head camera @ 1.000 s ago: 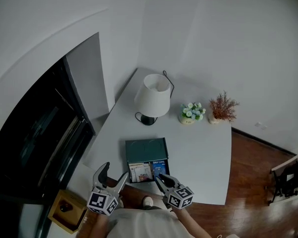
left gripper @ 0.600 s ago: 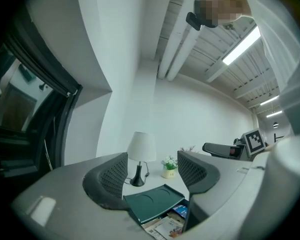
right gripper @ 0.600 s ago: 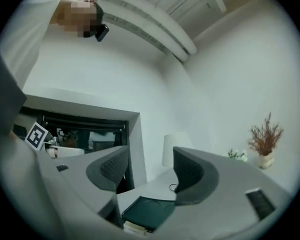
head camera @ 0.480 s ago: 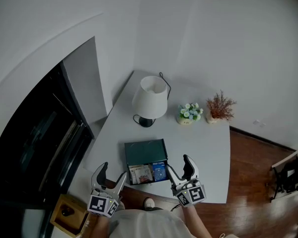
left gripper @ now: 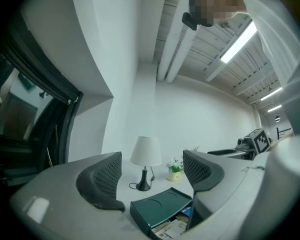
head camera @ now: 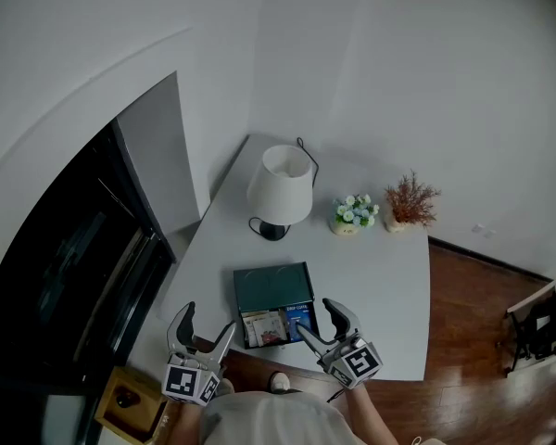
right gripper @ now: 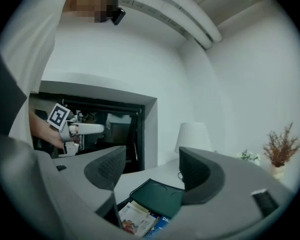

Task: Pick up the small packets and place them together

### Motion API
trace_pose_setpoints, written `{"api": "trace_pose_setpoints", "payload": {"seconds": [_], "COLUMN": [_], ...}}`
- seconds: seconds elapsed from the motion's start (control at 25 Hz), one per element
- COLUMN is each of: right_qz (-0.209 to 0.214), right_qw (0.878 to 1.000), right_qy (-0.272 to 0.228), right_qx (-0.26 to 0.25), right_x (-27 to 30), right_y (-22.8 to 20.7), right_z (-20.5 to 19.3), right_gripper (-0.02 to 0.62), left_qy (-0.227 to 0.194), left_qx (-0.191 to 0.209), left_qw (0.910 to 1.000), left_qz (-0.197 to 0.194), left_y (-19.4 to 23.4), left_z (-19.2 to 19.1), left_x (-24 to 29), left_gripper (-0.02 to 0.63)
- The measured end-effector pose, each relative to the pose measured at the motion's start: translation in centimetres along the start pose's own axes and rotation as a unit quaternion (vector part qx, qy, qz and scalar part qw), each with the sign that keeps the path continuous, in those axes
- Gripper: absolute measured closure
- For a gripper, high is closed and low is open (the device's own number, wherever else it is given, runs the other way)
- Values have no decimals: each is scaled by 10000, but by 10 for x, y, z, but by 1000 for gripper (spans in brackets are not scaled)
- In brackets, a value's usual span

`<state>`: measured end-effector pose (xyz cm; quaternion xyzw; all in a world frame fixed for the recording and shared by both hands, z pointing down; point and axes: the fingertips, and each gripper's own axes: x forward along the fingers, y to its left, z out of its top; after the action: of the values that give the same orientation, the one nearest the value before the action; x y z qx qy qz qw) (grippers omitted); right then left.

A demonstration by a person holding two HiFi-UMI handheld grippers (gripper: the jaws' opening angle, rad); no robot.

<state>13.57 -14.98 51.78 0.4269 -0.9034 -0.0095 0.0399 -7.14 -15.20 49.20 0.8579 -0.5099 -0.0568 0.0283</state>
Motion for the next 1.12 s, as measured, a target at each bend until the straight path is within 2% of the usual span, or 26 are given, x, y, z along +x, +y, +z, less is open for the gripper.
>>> {"api": "trace_pose_setpoints", "payload": {"seconds": [0.12, 0.2, 0.24, 0.36, 0.56, 0.64, 0.84, 0.92, 1.12], "right_qz": [696, 1292, 1631, 2487, 3405, 3653, 4052, 4046, 4047], "right_qw": [9958, 9838, 9730, 9282, 8458, 8148, 7477, 7321, 7040], "right_qy": [603, 1237, 1604, 2610, 3684, 4025, 4599, 4712, 4928], "right_qx": [-27, -146, -294, -919, -1818, -2017, -2556, -2796, -3127], "right_x": [14, 26, 31, 46, 68, 69, 63, 63, 66], "right_y": [17, 32, 40, 59, 77, 82, 87, 86, 82], "right_z": [-28, -54, -69, -116, -187, -208, -247, -257, -278], "right_gripper": [268, 268, 268, 268, 268, 268, 268, 270, 270], "left_qy": [17, 94, 133, 226, 260, 232, 130, 139, 182], "left_qx": [-56, -50, -49, -30, -19, -27, -98, -111, -145], "left_qw": [10000, 9999, 9998, 9997, 9996, 9996, 9994, 9993, 9988], "left_qz": [-64, -95, -102, -87, 73, 158, 292, 340, 435], "left_y": [0, -1, -1, 0, 8, 12, 17, 17, 18], "left_z": [-2, -5, -7, -10, -11, -9, -5, -7, -11], "left_x": [1, 1, 1, -2, -10, -13, -24, -27, -35], "left_gripper": [235, 235, 235, 236, 236, 236, 236, 238, 237]}}
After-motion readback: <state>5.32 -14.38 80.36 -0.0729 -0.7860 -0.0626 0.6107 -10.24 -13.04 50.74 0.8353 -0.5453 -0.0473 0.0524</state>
